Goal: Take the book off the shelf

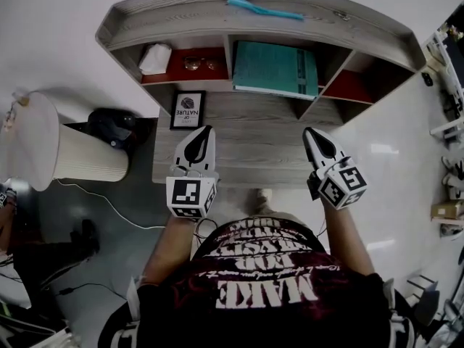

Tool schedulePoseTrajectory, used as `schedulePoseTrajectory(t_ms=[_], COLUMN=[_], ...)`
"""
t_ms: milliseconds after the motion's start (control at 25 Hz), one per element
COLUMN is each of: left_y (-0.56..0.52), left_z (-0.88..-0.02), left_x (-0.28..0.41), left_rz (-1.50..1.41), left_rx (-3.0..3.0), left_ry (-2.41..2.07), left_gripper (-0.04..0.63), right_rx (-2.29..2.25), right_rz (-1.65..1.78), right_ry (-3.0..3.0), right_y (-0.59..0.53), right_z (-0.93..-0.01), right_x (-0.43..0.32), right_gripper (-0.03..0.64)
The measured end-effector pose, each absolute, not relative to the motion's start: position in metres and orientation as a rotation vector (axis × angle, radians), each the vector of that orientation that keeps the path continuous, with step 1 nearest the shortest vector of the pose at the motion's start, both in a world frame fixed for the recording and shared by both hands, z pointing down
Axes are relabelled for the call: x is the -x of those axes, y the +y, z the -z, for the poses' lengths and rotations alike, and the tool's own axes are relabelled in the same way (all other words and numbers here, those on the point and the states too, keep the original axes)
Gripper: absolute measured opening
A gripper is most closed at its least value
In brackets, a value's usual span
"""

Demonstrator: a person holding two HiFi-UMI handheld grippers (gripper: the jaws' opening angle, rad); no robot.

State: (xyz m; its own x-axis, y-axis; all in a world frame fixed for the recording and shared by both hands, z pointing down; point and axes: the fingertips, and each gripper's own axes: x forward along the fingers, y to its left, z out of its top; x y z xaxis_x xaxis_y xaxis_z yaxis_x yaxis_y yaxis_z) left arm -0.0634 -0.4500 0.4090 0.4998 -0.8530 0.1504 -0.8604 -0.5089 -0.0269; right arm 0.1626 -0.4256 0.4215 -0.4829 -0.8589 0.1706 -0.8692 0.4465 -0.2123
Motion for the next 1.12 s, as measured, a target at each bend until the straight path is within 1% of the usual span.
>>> schedulePoseTrajectory(t_ms=[80,120,160,200,360,640,960,1120], left_y=[-0.456,-0.459,-0.463,-0.466,-0.480,-0.502,-0.525,-0.532], left_z=[-0.410,-0.410,-0.410,-0.409,-0.405,-0.405,-0.406,-0.411], left_x=[0.060,0.058,0.056,0.053,0.041,0.019,-0.003,-0.005], left_rz=[-0.229,-0.231,-0.232,-0.233,-0.237,-0.263,-0.280,-0.296], left_rx=[-2.670,-2.668,-2.668,-2.668,-2.671,-2.670,-2.656,-2.625], left_ry=[-1.529,-1.529,-1.530,-1.531,-1.537,-1.553,-1.590,-1.613], left_gripper=[0.006,0.006,0.006,0.006,0.006,0.006,0.006,0.006], right_rx=[-1.582,-1.577,-1.565,-1.550,-1.509,-1.498,-1.417,-1.381], right_rz=[-0.458,-0.489,-0.530,-0.574,-0.676,-0.788,-1.142,-1.247], right_ry=[-2.641,-2.648,-2.656,-2.665,-2.667,-2.661,-2.746,-2.768], right_y=[-0.433,-0.437,-0.441,-0.446,-0.459,-0.491,-0.527,-0.543], right_z=[-0.425,-0.427,-0.429,-0.432,-0.442,-0.452,-0.464,-0.464], right_x=[-0.168,-0.169,-0.171,-0.172,-0.179,-0.205,-0.227,-0.231], right_gripper=[0.008,0.051,0.141,0.186,0.234,0.273,0.306,0.316])
